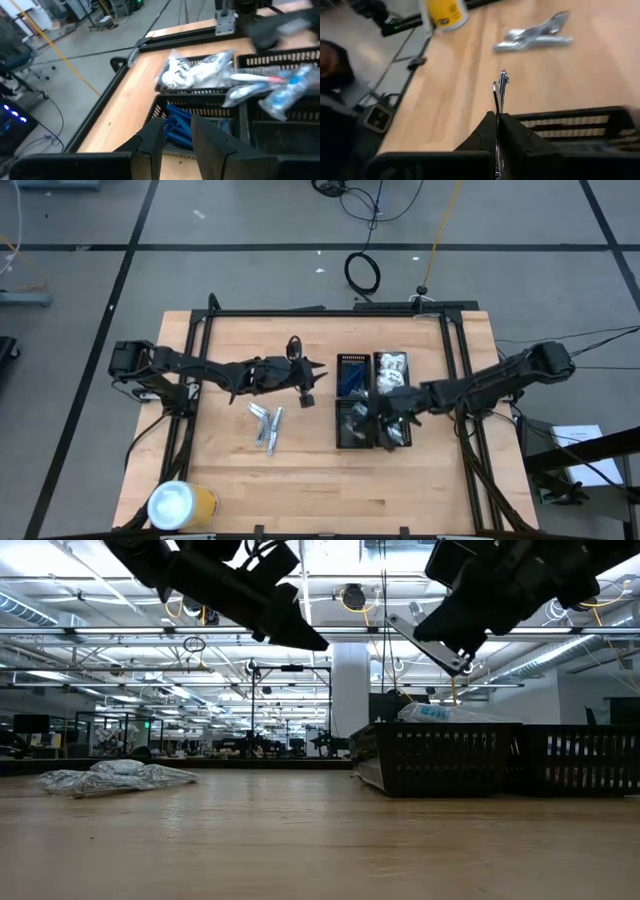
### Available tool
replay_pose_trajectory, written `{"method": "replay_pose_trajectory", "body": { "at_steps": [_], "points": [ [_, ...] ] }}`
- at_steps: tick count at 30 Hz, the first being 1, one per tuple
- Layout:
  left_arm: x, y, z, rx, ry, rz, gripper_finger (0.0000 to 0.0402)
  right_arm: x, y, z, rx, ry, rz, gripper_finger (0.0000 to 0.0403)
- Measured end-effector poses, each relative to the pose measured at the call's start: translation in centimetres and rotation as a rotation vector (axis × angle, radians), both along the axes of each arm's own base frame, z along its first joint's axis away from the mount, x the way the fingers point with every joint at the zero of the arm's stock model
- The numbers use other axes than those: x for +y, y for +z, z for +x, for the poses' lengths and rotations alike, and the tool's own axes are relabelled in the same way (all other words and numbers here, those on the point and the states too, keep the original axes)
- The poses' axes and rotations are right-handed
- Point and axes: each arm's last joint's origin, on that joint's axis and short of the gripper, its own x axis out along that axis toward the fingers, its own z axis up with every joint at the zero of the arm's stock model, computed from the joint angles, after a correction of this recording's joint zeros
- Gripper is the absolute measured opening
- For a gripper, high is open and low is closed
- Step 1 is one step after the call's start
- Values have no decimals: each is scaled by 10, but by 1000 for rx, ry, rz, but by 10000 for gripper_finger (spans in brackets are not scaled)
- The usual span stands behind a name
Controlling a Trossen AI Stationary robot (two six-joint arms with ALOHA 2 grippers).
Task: Pick & Place Travel size toiletries
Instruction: Put the nail cutter into the bottom left black basket
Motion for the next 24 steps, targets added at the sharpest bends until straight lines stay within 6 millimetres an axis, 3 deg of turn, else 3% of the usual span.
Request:
{"method": "replay_pose_trajectory", "body": {
  "at_steps": [5,9,19,24],
  "points": [
    [8,0,-1,-16,37,-38,99,6,-20,5,93,-29,-8,8],
    [11,0,-1,-34,62,-83,99,4,-25,6,111,-87,-44,31],
    [10,-6,-3,15,81,-128,99,3,-25,6,107,-70,-71,152],
    [7,-13,-17,173,113,-189,99,3,-10,6,-5,-46,-105,198]
  ]
}}
